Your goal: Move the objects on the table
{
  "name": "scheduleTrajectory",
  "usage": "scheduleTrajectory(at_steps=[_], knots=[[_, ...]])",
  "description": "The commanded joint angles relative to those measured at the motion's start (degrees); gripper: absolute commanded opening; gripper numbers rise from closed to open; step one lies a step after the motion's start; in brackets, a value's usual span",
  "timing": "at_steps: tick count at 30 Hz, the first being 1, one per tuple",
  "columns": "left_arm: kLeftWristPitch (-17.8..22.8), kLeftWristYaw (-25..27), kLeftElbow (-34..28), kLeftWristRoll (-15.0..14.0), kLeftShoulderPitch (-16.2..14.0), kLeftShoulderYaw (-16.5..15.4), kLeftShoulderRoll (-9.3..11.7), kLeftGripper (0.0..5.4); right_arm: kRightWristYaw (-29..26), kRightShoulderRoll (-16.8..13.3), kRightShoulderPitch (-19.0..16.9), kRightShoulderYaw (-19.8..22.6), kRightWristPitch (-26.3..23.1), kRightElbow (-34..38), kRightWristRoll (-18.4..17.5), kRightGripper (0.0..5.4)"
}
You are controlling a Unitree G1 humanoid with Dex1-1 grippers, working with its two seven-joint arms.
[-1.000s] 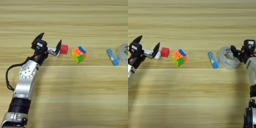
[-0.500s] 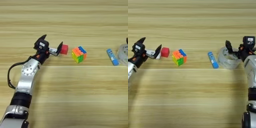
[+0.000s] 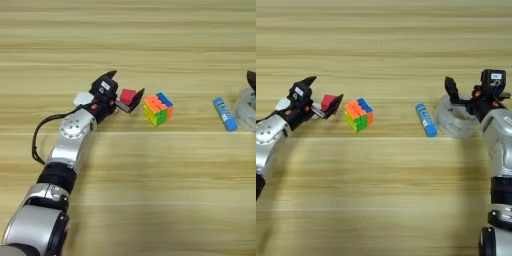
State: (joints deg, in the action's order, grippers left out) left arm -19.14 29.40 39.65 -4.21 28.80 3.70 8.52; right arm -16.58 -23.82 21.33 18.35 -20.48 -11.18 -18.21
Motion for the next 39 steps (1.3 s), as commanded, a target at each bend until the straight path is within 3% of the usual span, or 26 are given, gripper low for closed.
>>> scheduleTrajectory(at_steps=[1, 17, 39], knots=[[-2.0, 0.8, 4.6, 1.4, 3.2, 0.9, -1.0, 5.4, 0.3, 0.4, -0.1, -0.1, -0.8, 1.0, -0.3, 5.36], [-5.4, 0.8, 11.2, 3.0, 6.1, 2.1, -4.0, 5.4, 0.5, 0.8, 0.1, -0.2, -0.4, 0.2, -0.1, 5.36], [-6.4, 1.7, 10.7, 4.4, 3.7, 4.2, -6.3, 5.4, 0.7, 1.6, -0.4, -0.4, -0.6, 1.0, -0.1, 5.36]])
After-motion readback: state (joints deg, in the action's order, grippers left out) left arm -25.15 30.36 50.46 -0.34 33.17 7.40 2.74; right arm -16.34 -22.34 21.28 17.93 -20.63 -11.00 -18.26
